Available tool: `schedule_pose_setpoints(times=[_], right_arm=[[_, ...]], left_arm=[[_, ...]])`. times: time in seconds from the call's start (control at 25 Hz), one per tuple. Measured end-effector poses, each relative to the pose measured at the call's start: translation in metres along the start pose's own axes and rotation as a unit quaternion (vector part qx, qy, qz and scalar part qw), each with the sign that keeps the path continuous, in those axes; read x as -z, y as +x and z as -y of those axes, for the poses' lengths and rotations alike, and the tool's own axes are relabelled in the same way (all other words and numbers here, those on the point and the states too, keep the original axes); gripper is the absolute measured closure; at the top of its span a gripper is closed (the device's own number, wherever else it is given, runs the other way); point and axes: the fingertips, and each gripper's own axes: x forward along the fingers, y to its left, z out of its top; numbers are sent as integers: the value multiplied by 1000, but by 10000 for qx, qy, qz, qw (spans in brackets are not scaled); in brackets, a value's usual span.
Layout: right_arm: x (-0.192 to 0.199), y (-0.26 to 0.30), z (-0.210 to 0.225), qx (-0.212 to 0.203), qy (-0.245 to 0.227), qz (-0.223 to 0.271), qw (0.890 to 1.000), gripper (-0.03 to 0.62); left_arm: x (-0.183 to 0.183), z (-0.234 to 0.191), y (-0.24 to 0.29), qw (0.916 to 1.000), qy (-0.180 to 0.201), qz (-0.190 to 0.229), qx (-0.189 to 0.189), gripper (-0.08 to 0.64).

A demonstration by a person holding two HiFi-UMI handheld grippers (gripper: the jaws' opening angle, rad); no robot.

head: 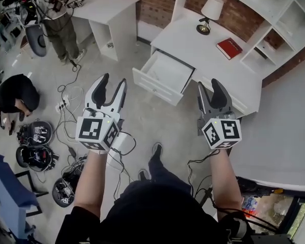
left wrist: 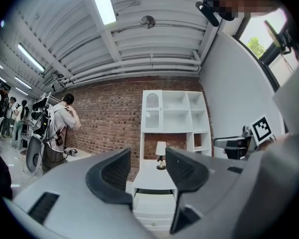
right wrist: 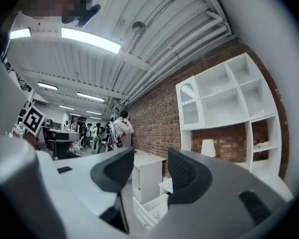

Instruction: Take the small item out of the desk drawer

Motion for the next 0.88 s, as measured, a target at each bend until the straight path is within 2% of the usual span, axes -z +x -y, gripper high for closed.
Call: schedule_pose_setpoints(times=[0.12, 0.4, 0.56, 0.88], right_arm=[[15, 41, 17, -145, 213, -70, 9996, 383], [50, 134, 52, -447, 370, -299, 9979, 383], [57, 169, 64, -564, 410, -352, 9969, 383], [79, 215, 70, -673, 486, -566, 9949, 383]], left_arm=[[13, 1, 42, 9998, 155, -108, 21, 359], [46, -18, 124, 9986, 127, -491, -175, 359], [49, -33, 150, 9978, 108, -559, -346, 359], [57, -57, 179, 9969, 105, -639, -447, 359]])
